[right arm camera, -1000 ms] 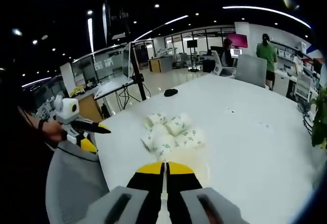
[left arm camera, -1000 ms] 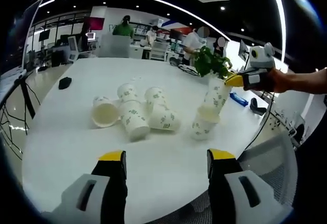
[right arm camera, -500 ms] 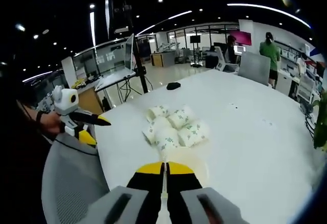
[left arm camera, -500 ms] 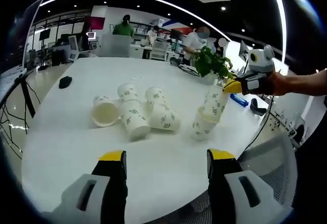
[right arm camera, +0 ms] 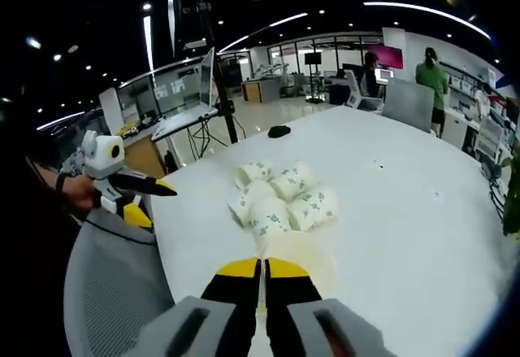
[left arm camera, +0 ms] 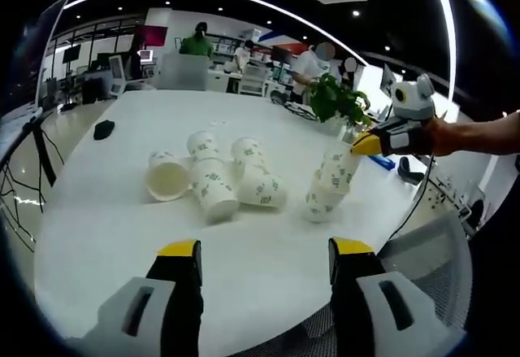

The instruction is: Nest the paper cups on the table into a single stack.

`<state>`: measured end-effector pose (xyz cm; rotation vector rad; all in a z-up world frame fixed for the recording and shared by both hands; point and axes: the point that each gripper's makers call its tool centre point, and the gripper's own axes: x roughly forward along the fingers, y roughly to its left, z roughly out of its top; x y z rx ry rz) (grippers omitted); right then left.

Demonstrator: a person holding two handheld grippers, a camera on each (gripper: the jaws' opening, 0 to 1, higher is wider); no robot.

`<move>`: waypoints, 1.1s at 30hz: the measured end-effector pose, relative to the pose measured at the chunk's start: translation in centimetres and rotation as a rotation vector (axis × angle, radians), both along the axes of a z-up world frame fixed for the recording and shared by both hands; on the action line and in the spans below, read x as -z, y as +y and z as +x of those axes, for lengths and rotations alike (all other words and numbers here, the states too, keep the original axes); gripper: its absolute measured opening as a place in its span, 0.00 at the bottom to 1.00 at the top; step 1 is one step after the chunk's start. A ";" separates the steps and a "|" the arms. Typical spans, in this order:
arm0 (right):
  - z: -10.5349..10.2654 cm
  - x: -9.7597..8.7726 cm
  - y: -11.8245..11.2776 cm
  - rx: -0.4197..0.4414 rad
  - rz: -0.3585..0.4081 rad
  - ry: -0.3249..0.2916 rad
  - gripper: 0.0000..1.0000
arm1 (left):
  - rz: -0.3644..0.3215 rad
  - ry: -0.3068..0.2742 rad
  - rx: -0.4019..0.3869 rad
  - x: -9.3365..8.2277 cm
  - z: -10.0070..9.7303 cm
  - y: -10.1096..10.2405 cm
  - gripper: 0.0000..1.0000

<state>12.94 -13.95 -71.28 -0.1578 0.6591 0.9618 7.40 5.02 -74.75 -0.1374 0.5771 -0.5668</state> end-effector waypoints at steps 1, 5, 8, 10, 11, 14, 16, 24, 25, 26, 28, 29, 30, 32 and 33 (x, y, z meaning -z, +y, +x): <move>-0.1 0.1 0.1 -0.001 0.000 0.003 0.00 | -0.001 0.000 0.000 0.0 0.0 0.0 0.62; -0.5 1.0 0.4 -0.016 -0.017 0.014 0.00 | -0.001 0.002 -0.001 0.0 0.0 0.0 0.62; -0.6 1.4 0.5 -0.022 -0.022 0.019 0.00 | -0.002 0.002 -0.002 0.0 0.0 0.0 0.62; -0.8 1.7 0.8 -0.026 -0.020 0.025 0.00 | -0.002 0.003 -0.003 0.0 0.0 0.0 0.62; -0.9 1.7 1.1 -0.028 -0.021 0.026 0.00 | -0.003 0.003 -0.004 0.1 0.0 0.1 0.62; -1.2 1.9 1.5 -0.034 -0.025 0.031 0.00 | -0.004 0.004 -0.004 0.2 0.1 0.1 0.62; -1.3 2.1 1.6 -0.039 -0.027 0.033 0.00 | -0.003 0.004 -0.004 0.2 0.0 0.1 0.62; -1.5 2.3 1.9 -0.035 -0.023 0.041 0.00 | -0.002 0.005 -0.001 0.2 0.0 0.0 0.62; -1.5 2.3 1.9 -0.032 -0.021 0.041 0.00 | -0.001 0.006 0.000 0.2 0.0 0.0 0.62; -1.5 2.2 1.9 -0.030 -0.020 0.040 0.00 | -0.001 0.006 0.001 0.2 0.0 -0.1 0.62; -1.3 2.4 1.6 -0.023 -0.016 0.041 0.01 | -0.002 0.007 0.002 0.2 0.0 -0.1 0.61; -1.0 2.5 1.4 -0.015 -0.012 0.041 0.01 | -0.002 0.008 0.003 0.2 -0.1 -0.1 0.61; -1.0 2.4 1.3 -0.010 -0.009 0.041 0.02 | -0.003 0.009 0.003 0.2 -0.1 -0.1 0.61; -0.9 2.3 1.0 0.010 0.000 0.041 0.03 | -0.003 0.009 0.004 0.1 -0.1 -0.2 0.61; -0.8 2.2 0.9 0.018 0.006 0.041 0.03 | -0.003 0.010 0.004 0.1 -0.1 -0.2 0.61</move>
